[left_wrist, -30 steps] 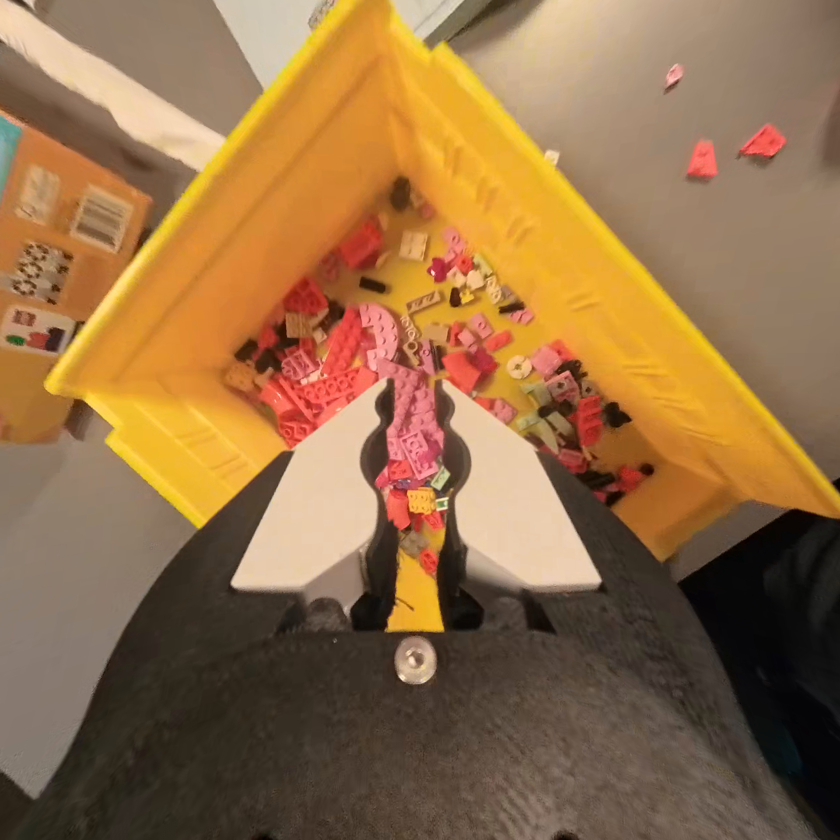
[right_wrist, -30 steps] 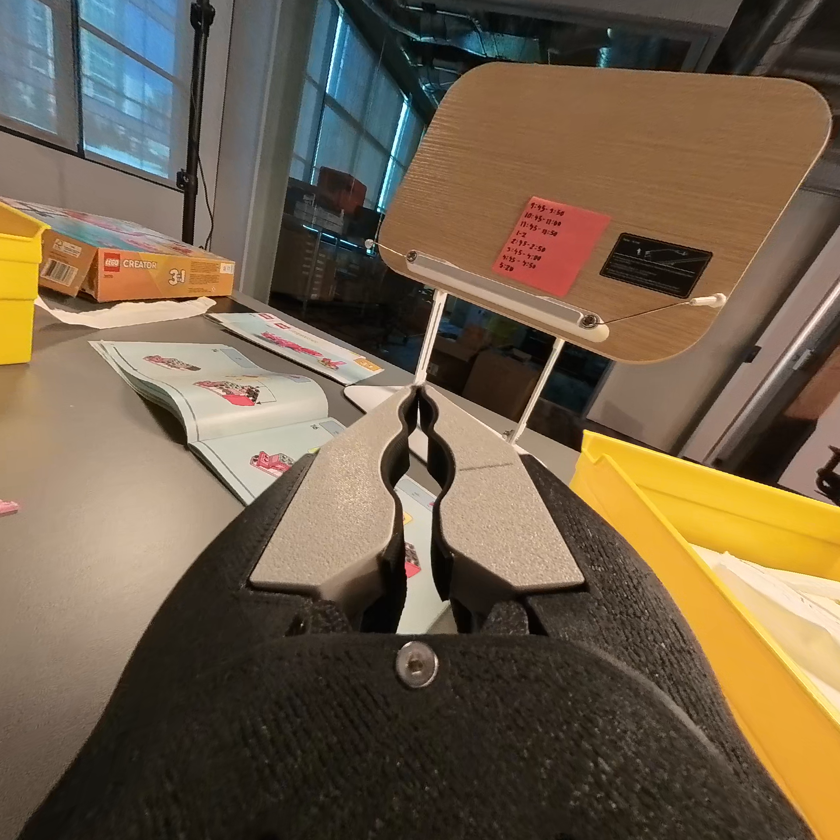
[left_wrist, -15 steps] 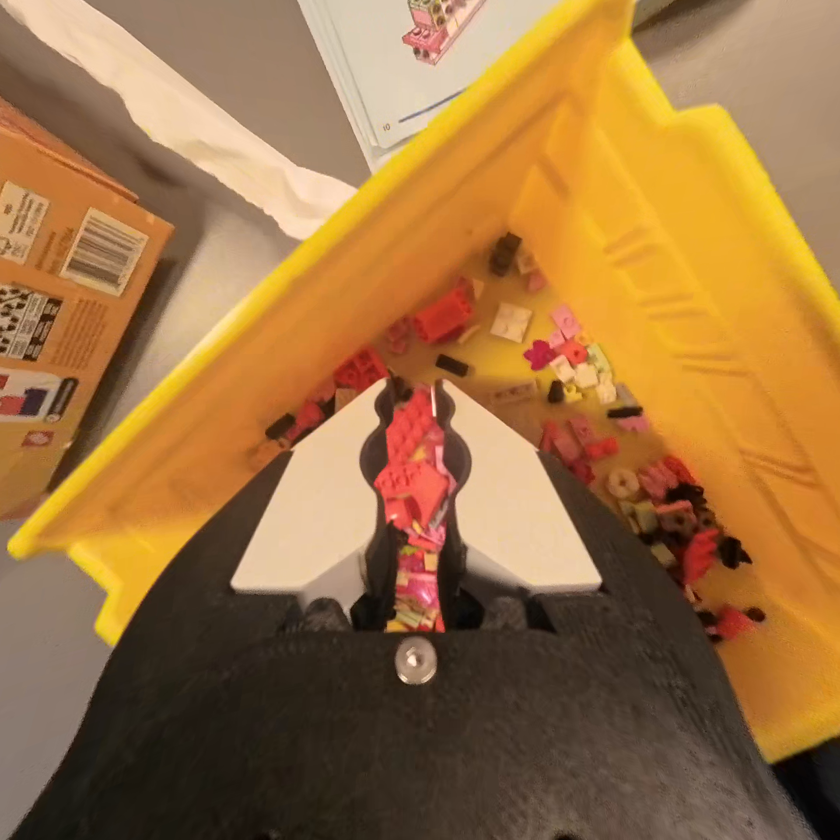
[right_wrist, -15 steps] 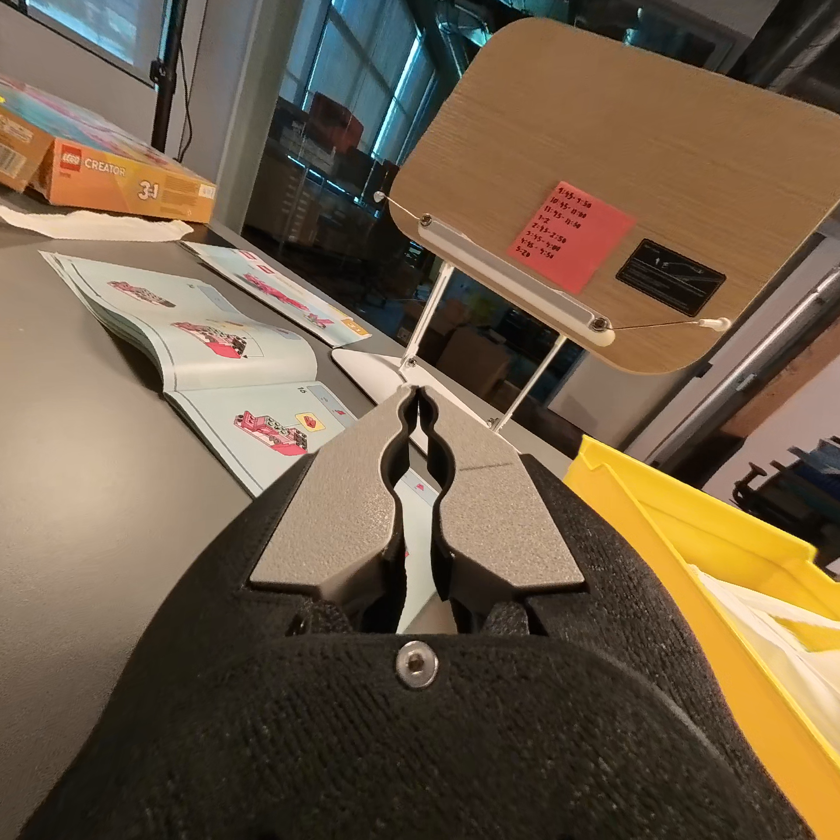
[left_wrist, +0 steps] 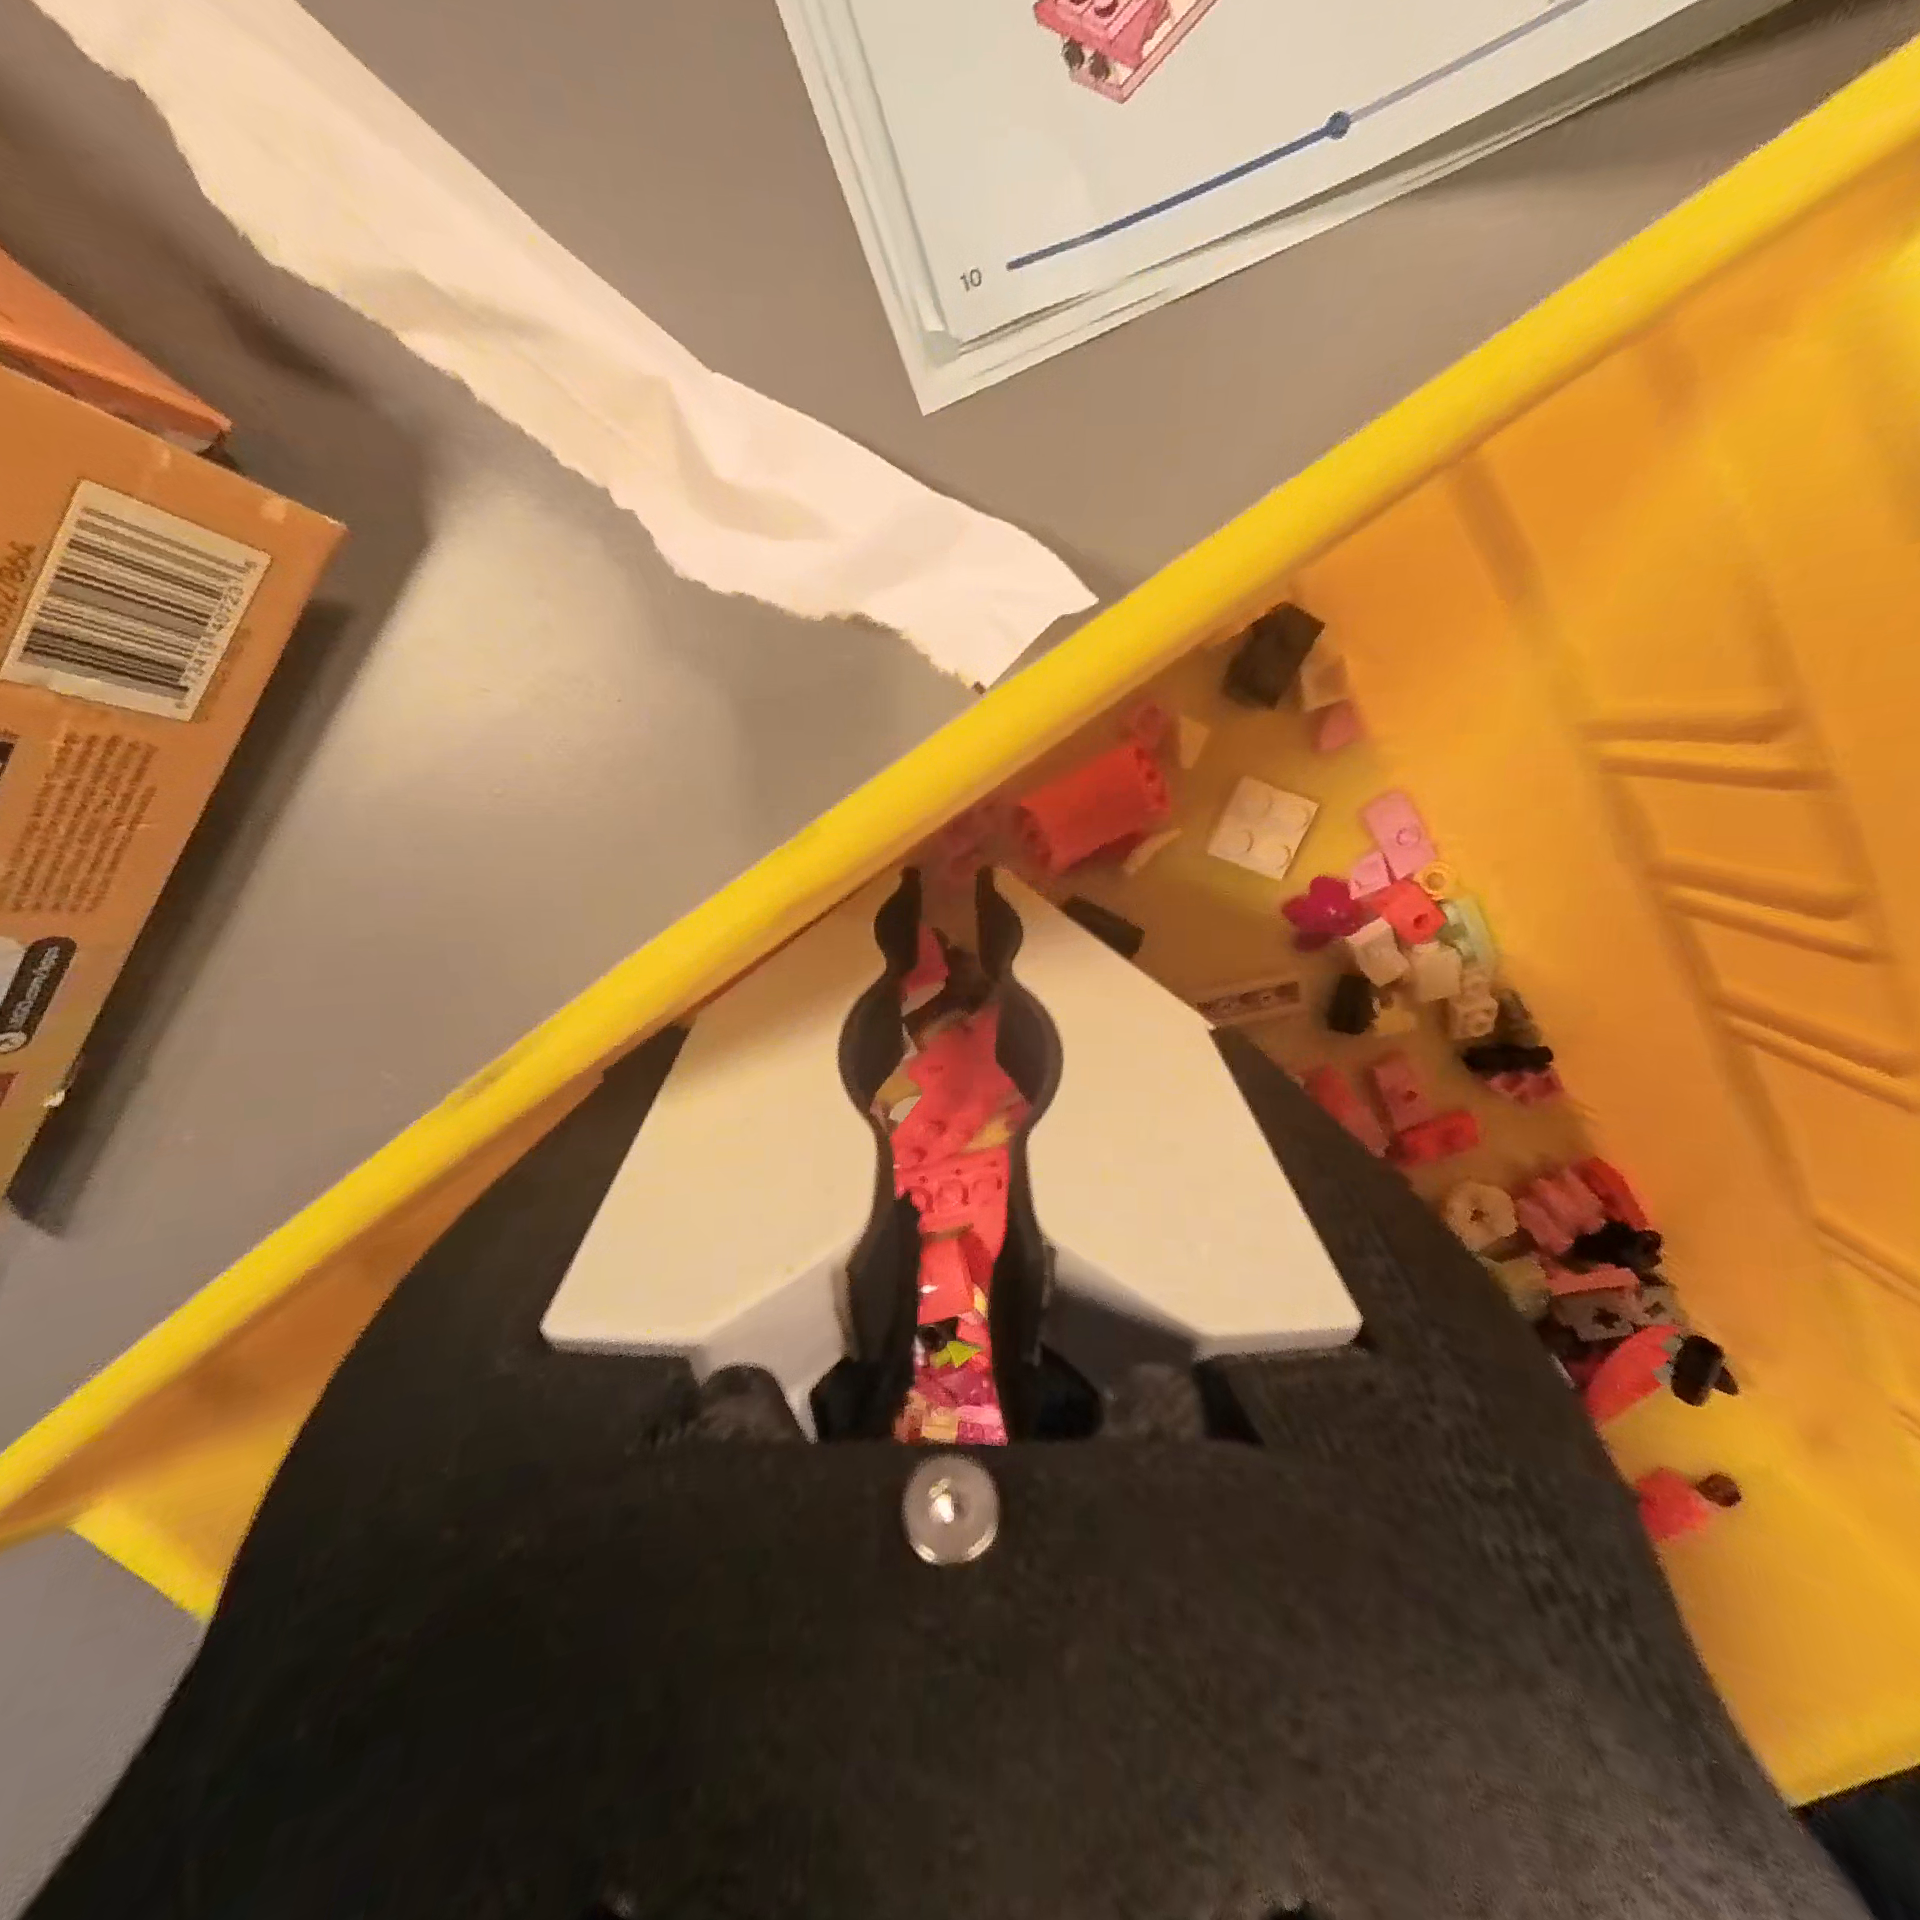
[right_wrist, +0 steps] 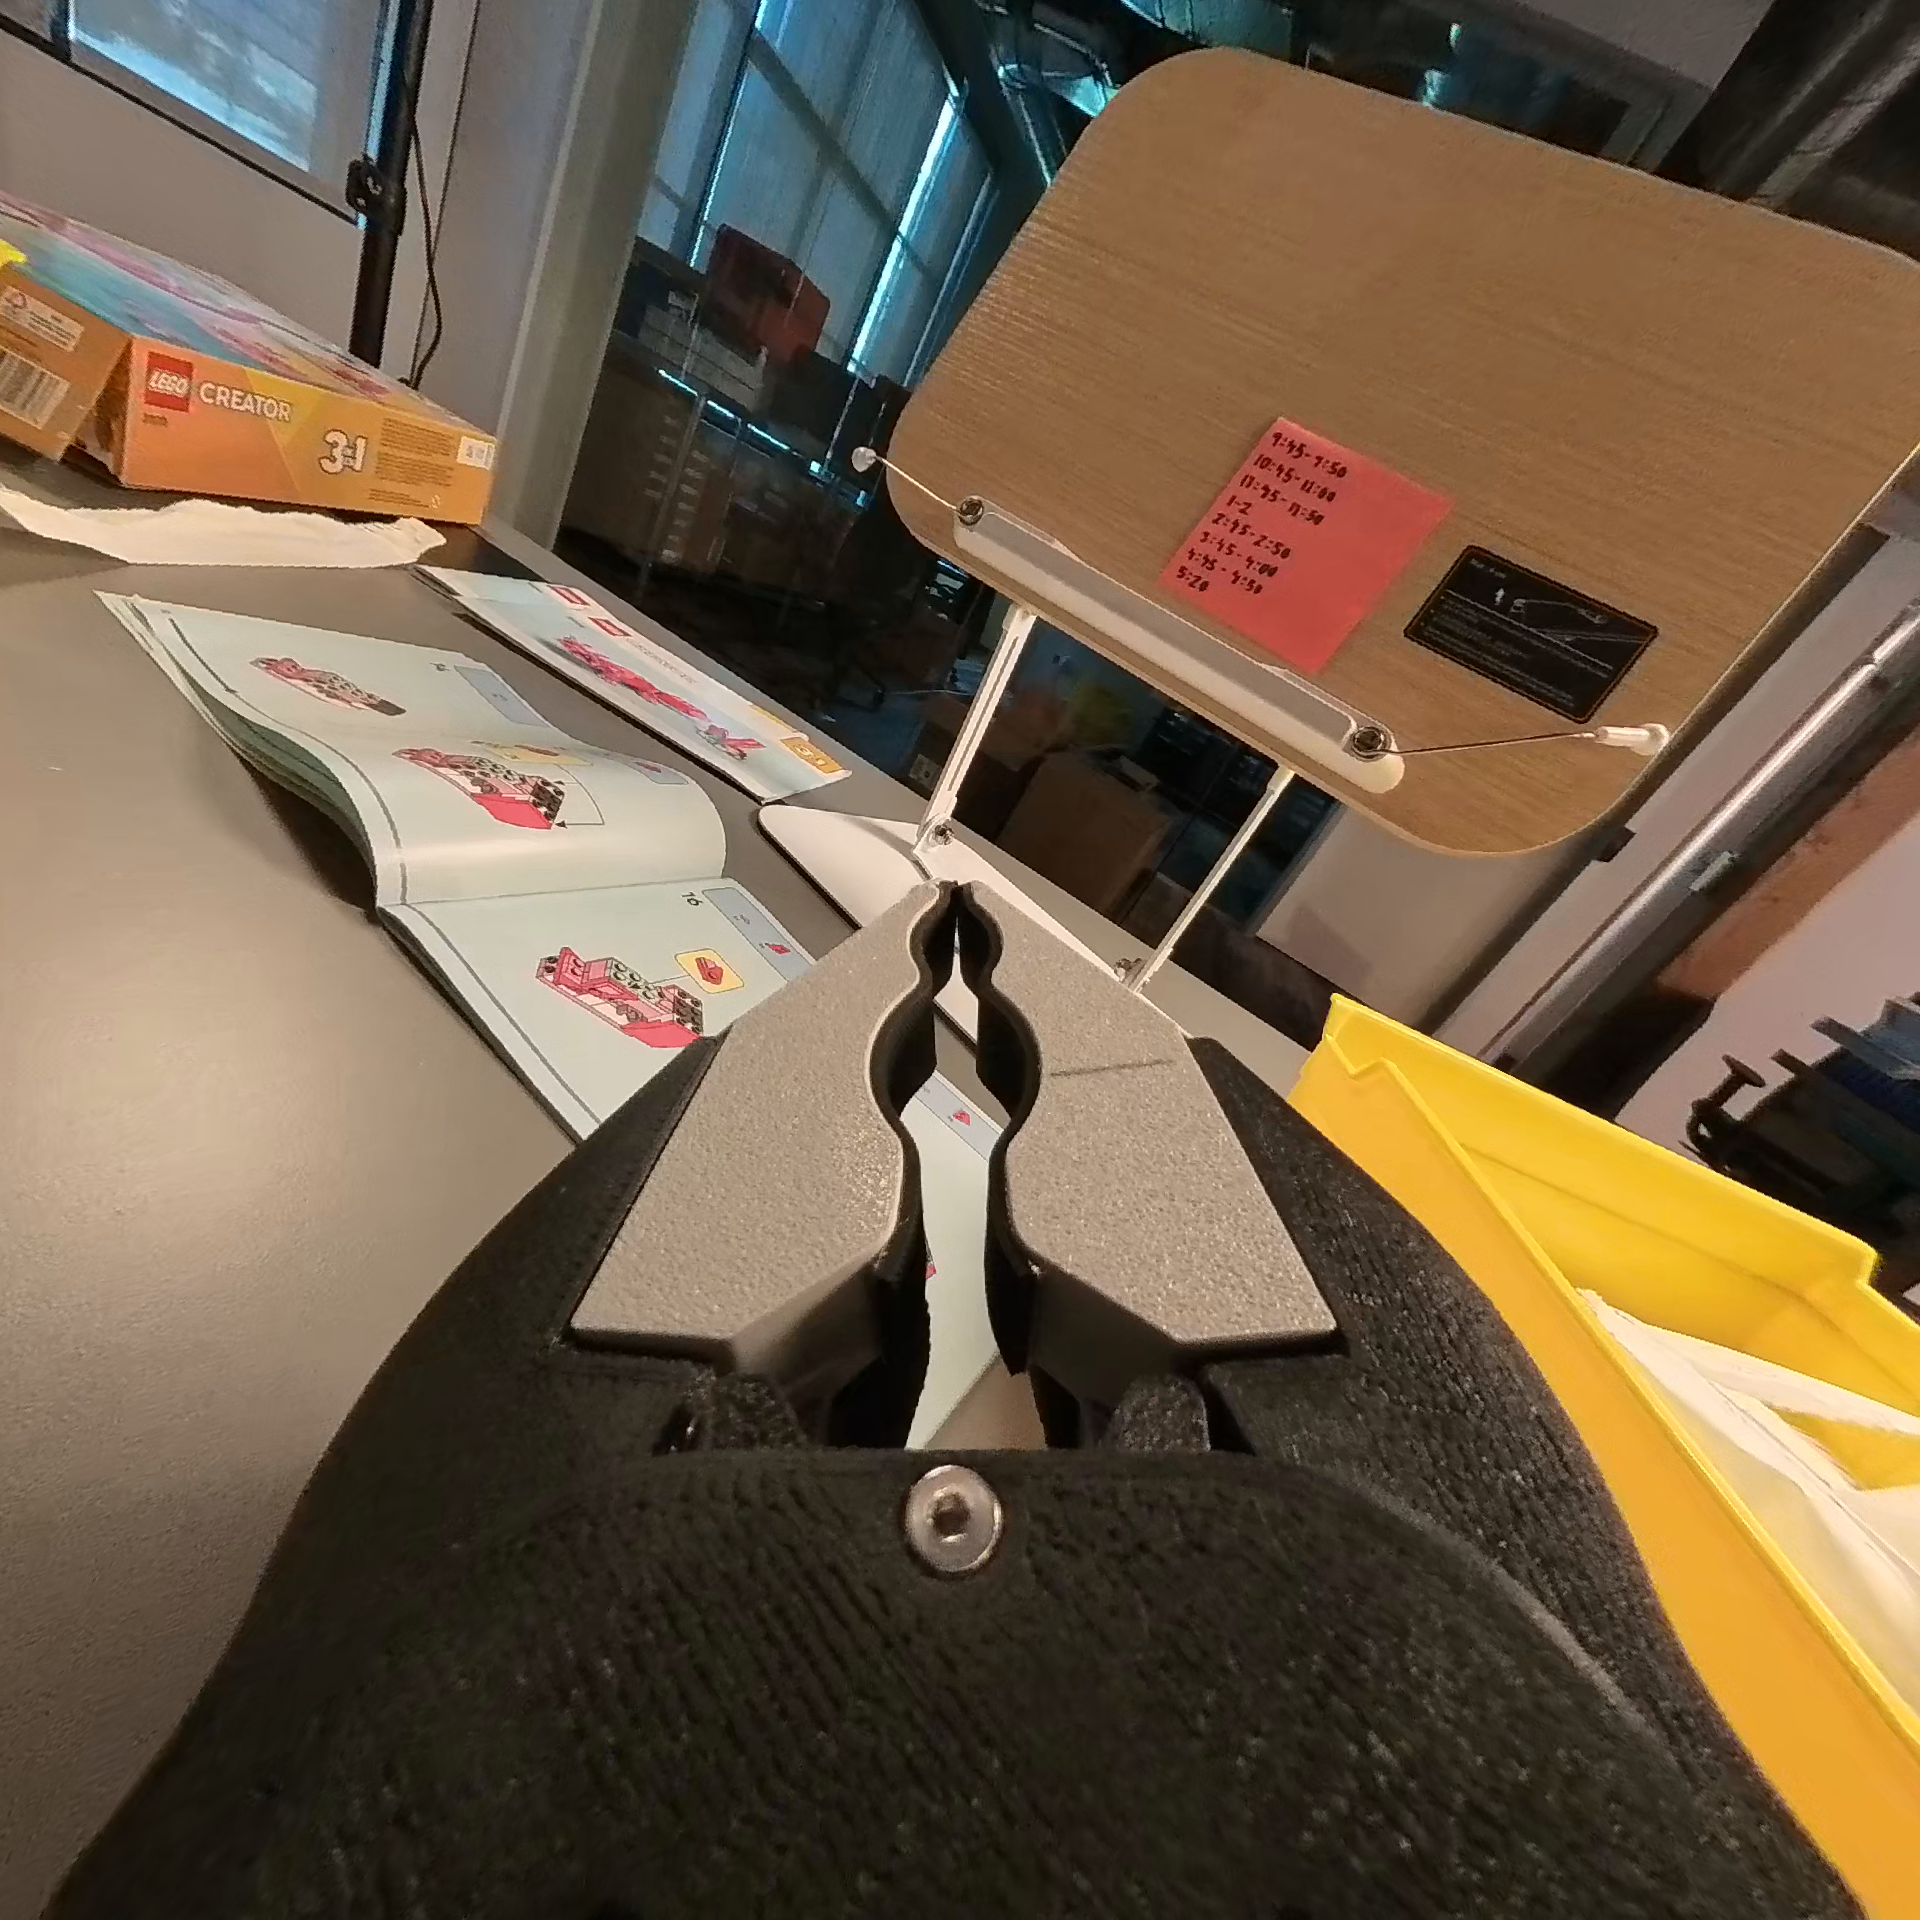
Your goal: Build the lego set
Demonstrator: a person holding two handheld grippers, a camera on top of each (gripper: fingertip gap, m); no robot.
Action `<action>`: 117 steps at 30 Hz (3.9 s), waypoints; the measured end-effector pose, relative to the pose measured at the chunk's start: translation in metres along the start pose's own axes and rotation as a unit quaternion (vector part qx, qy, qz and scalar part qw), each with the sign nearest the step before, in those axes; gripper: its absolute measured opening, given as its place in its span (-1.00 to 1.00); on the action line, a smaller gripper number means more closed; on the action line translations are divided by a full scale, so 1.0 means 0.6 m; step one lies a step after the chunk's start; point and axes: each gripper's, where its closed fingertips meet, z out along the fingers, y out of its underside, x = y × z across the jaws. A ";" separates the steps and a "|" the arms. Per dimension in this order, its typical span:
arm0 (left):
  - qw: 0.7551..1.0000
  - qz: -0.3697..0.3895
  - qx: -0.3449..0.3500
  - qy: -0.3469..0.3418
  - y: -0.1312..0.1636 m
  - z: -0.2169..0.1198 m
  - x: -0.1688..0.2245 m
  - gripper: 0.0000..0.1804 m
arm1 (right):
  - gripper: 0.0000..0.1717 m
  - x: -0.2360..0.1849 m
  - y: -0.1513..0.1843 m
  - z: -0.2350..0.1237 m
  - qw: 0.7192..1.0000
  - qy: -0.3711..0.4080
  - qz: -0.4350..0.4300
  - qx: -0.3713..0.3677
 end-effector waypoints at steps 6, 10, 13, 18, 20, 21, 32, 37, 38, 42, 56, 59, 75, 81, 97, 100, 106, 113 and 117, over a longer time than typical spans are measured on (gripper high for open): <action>1.000 -0.011 -0.004 0.019 0.004 0.013 0.007 -0.88 | -1.00 0.001 -0.002 -0.001 1.000 -0.001 0.005 0.005; 1.000 0.005 0.005 0.011 0.001 0.014 0.002 -0.93 | -1.00 0.001 -0.003 -0.002 1.000 -0.001 0.008 0.007; 1.000 0.009 0.012 0.011 0.000 0.015 0.001 -0.96 | -1.00 0.002 -0.004 -0.002 1.000 -0.001 0.010 0.008; 1.000 0.008 0.003 0.012 0.004 0.008 0.002 -0.97 | -1.00 0.002 -0.005 -0.002 1.000 -0.002 0.014 0.010; 1.000 0.008 0.005 0.011 0.002 -0.005 0.004 -0.97 | -1.00 0.002 -0.005 -0.002 1.000 -0.002 0.016 0.011; 1.000 0.008 0.007 0.011 -0.001 -0.013 0.005 -0.98 | -1.00 0.003 -0.006 -0.003 1.000 -0.002 0.017 0.012; 0.969 0.066 0.144 0.192 -0.130 -0.171 0.215 -0.98 | -1.00 0.008 -0.015 -0.008 0.999 0.000 0.034 0.030; 0.950 0.164 0.076 0.254 -0.148 -0.134 0.376 -0.98 | -1.00 0.014 -0.018 -0.011 0.998 0.000 0.051 0.041; 0.947 0.176 0.055 0.263 -0.149 -0.118 0.400 -0.98 | -1.00 0.013 -0.019 -0.011 0.998 -0.001 0.052 0.042; 0.943 0.189 -0.018 0.273 -0.160 -0.043 0.448 -0.98 | -1.00 0.013 -0.022 -0.013 0.997 -0.005 0.055 0.047; 0.959 0.160 -0.064 0.225 -0.179 0.049 0.451 -0.98 | -1.00 0.025 -0.022 -0.013 0.995 0.001 0.084 0.056; 0.962 0.150 -0.057 0.220 -0.180 0.052 0.450 -0.97 | -1.00 0.025 -0.023 -0.013 0.995 0.001 0.085 0.056; 0.987 0.071 0.133 0.054 -0.231 0.020 0.318 -0.90 | -1.00 0.034 -0.027 -0.021 0.992 0.008 0.104 0.066; 0.970 0.102 0.222 0.014 -0.224 -0.020 0.248 -0.92 | -1.00 0.036 -0.027 -0.022 0.992 0.011 0.107 0.068; 0.954 0.083 0.264 -0.113 -0.173 -0.084 0.065 -0.89 | -1.00 0.038 -0.023 -0.017 0.991 0.012 0.113 0.064; 0.929 -0.002 0.363 -0.076 -0.248 -0.143 0.107 -0.90 | -1.00 0.036 -0.027 -0.022 0.992 0.011 0.106 0.068; 0.895 -0.004 0.446 0.019 -0.283 -0.163 0.300 -0.63 | -1.00 0.036 -0.027 -0.028 0.992 0.012 0.102 0.067; 0.861 0.025 0.508 -0.018 -0.212 -0.112 0.351 -0.52 | -1.00 0.024 -0.027 -0.023 0.994 -0.001 0.090 0.063; 0.879 0.050 0.473 0.027 -0.178 -0.082 0.363 -0.52 | -1.00 0.015 -0.030 -0.021 0.995 -0.013 0.081 0.064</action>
